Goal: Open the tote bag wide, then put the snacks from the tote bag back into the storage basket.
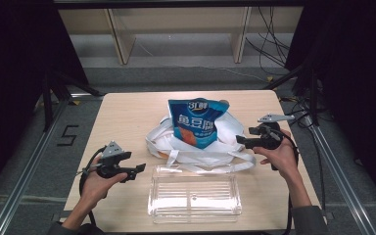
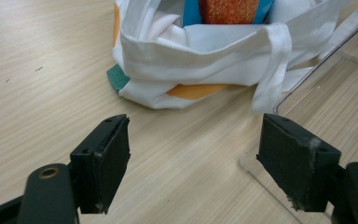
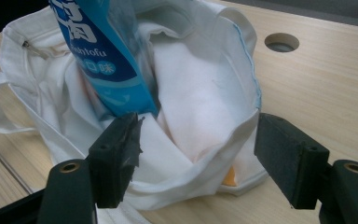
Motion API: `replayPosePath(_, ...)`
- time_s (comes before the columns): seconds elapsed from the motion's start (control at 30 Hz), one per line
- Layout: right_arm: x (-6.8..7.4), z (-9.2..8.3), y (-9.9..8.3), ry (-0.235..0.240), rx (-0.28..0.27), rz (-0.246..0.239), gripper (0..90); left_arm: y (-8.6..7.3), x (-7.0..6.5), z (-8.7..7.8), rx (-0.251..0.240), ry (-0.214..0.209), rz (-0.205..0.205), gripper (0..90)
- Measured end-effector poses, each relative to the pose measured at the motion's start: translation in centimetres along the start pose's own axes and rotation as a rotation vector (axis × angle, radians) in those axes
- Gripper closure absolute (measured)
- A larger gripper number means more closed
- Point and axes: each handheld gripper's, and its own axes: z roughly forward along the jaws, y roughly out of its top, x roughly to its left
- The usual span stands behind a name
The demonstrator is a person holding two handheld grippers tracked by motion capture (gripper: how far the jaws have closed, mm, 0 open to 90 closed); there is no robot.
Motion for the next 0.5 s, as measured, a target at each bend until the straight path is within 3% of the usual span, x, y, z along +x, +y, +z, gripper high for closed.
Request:
replayPosePath(0.07,0.0,0.0,0.0,0.000,0.000,0.000,31.8,-0.2,-0.1,0.1,-0.018,0.005,-0.019,24.0)
replayPosePath(0.17,0.1,0.0,0.1,0.006,-0.008,-0.002,31.2,-1.0,0.1,-0.2,0.006,0.024,-0.012,22.2)
replayPosePath(0.23,0.4,-0.2,0.2,0.006,0.001,0.023,30.9,-1.7,0.0,-0.2,0.014,0.027,-0.017,22.2)
replayPosePath(0.3,0.5,-0.3,0.3,0.006,-0.008,0.007,30.6,-2.4,-0.1,-0.2,0.028,0.031,-0.014,22.2)
replayPosePath(0.33,0.6,-0.4,0.4,0.006,-0.010,-0.026,29.9,-2.9,-0.2,-0.2,0.045,0.039,-0.012,22.2)
replayPosePath(0.4,0.7,-0.5,0.6,0.002,-0.004,-0.038,29.6,-3.2,-0.4,-0.2,0.039,0.047,-0.009,22.2)
replayPosePath(0.43,1.1,-0.6,0.7,-0.004,-0.011,-0.013,29.1,-3.4,-0.4,-0.2,0.055,0.041,-0.003,22.2)
replayPosePath(0.47,1.1,-0.7,1.2,0.001,-0.014,-0.056,28.3,-3.8,-0.5,-0.2,0.065,0.048,0.006,22.2)
replayPosePath(0.5,1.1,-0.7,1.2,0.001,-0.014,-0.056,28.3,-3.8,-0.5,-0.2,0.065,0.048,0.006,22.2)
